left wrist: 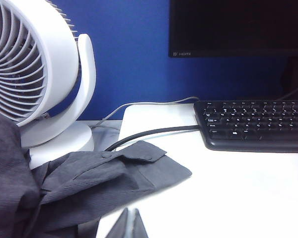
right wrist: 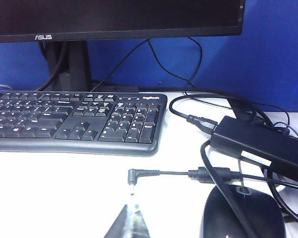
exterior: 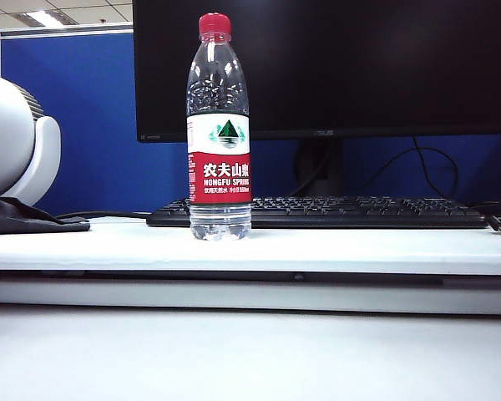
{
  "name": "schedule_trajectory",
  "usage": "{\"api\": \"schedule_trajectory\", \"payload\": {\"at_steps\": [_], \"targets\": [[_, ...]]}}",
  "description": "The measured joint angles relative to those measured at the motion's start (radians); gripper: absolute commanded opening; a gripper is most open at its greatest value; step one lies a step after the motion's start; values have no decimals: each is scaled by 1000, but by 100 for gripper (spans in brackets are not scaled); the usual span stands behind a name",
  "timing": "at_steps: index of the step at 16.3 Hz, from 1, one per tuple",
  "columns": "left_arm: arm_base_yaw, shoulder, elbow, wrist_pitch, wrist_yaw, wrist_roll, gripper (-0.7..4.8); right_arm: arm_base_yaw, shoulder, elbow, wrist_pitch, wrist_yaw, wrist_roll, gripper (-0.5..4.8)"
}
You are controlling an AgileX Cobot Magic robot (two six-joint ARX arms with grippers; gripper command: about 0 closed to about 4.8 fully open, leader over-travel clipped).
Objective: Unscrew the cap from the plastic bottle on the table.
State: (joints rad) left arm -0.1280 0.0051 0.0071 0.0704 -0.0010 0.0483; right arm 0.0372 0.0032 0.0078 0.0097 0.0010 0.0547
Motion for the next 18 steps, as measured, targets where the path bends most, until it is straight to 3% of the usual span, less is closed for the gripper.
{"api": "schedule_trajectory", "payload": {"at_steps": [6,7,9,11,12,15,18], "targets": [[0,0,0,0,1,-2,-4,0,0,0,0,-2,68,-1],[0,0,0,1,21,-52,-5,0,0,0,0,-6,124,-1],[0,0,0,78,123,-256,-5,0,0,0,56,-138,239,-1],[-1,8,0,249,226,-425,-5,1,0,0,220,-274,301,0],[-1,52,1,296,257,-514,-5,0,0,0,318,-283,354,0],[-1,126,62,349,402,-545,-5,0,0,29,378,-286,391,0],[-1,229,260,377,568,-535,-5,0,0,167,394,-309,395,0]]}}
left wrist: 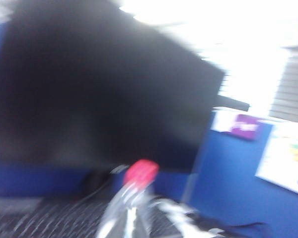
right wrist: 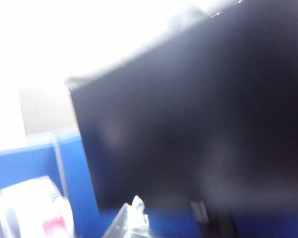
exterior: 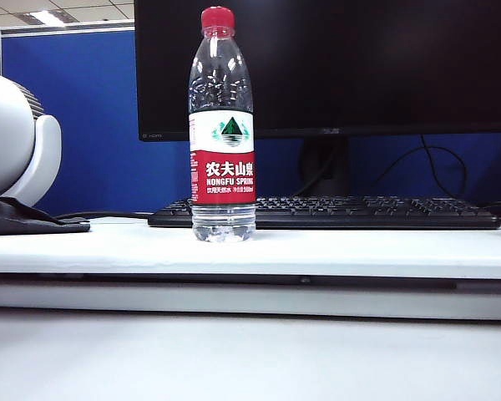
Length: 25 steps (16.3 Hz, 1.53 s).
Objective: Unscrew the cap from the plastic bottle on the table.
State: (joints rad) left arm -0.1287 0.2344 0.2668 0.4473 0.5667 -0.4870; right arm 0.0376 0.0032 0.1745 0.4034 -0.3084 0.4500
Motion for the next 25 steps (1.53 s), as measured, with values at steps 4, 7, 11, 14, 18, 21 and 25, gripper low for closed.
{"api": "schedule_trajectory", "payload": {"at_steps": [4,7,11,14,18,21,25], "targets": [[0,278,351,-283,114,140,-3,0,171,355,-9,-97,17,0],[-3,439,469,-546,28,333,-4,0,381,654,-245,-198,13,1],[-169,709,470,-563,-54,588,64,0,651,907,-410,-317,3,59],[-204,851,469,-513,-22,708,245,0,782,942,-496,-322,2,89],[-205,889,469,-435,-8,742,449,136,890,941,-628,-280,-77,271],[-204,948,469,-390,-1,741,479,253,971,940,-675,-206,-154,289],[-205,1018,469,-327,200,719,479,328,1038,940,-683,-106,-190,343]]}}
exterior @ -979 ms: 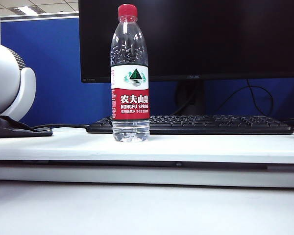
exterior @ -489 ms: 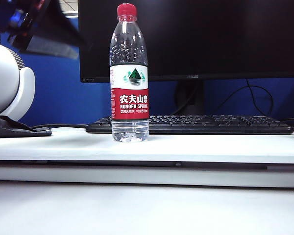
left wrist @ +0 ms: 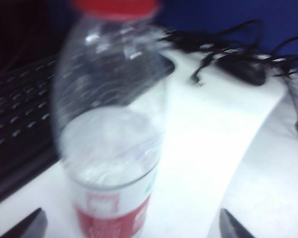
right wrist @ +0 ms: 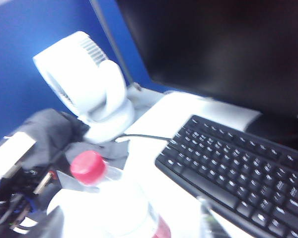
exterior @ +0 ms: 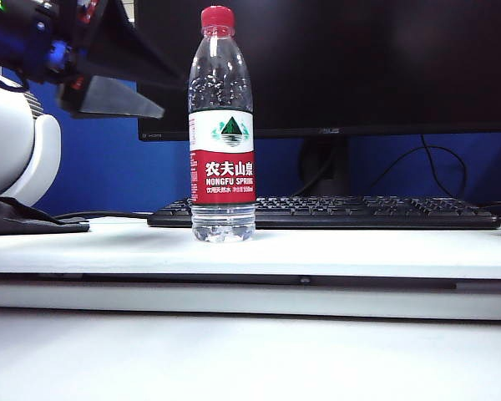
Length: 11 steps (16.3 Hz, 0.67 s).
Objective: Unscrew the cap from the plastic bottle on the table.
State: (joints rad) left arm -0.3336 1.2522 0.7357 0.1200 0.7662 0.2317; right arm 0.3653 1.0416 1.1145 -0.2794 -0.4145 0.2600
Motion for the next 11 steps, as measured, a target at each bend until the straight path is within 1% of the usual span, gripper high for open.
{"api": "schedule_trajectory", "payload": {"at_steps": [3,5,7,9,11], "targets": [[1,74,0,78,18,-3,479,0,-6,0,3,1,-2,343],[0,128,0,159,58,-27,479,4,-6,0,4,3,-3,342],[0,192,0,273,76,-80,479,10,-6,0,3,2,-2,343],[0,248,0,377,102,-106,479,9,-5,0,-3,3,0,343],[-7,309,0,452,143,-134,479,9,-6,0,-14,20,3,342]]}}
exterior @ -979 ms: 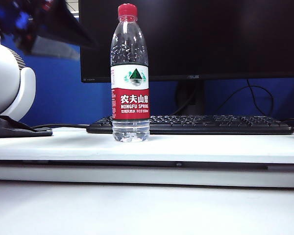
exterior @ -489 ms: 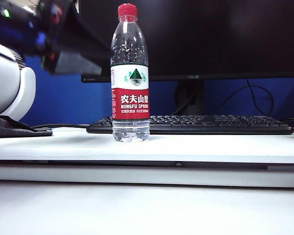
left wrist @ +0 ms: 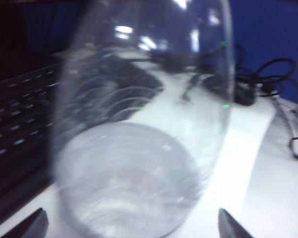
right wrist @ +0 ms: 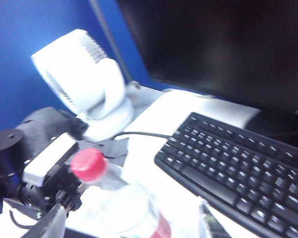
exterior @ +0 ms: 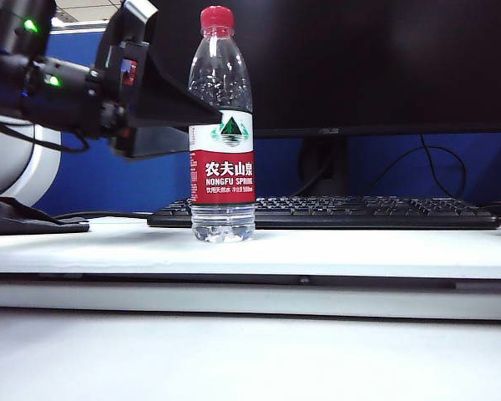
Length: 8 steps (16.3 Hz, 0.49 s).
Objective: Unscrew the cap from the plastic bottle on the table.
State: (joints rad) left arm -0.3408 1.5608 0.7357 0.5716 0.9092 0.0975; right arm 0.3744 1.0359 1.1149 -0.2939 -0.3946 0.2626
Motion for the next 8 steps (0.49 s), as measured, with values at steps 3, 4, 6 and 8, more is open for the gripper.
{"api": "schedule_trajectory", "payload": {"at_steps": [3,4,6,8], "targets": [[-30,82,0,109,16,-37,479,0,1,0,-13,2,1,342],[-45,104,0,154,16,-51,479,0,1,0,-18,3,1,342],[-90,151,0,292,20,-98,479,0,2,0,-48,3,2,342],[-100,168,1,361,3,-100,456,0,2,0,-98,37,0,342]]}}
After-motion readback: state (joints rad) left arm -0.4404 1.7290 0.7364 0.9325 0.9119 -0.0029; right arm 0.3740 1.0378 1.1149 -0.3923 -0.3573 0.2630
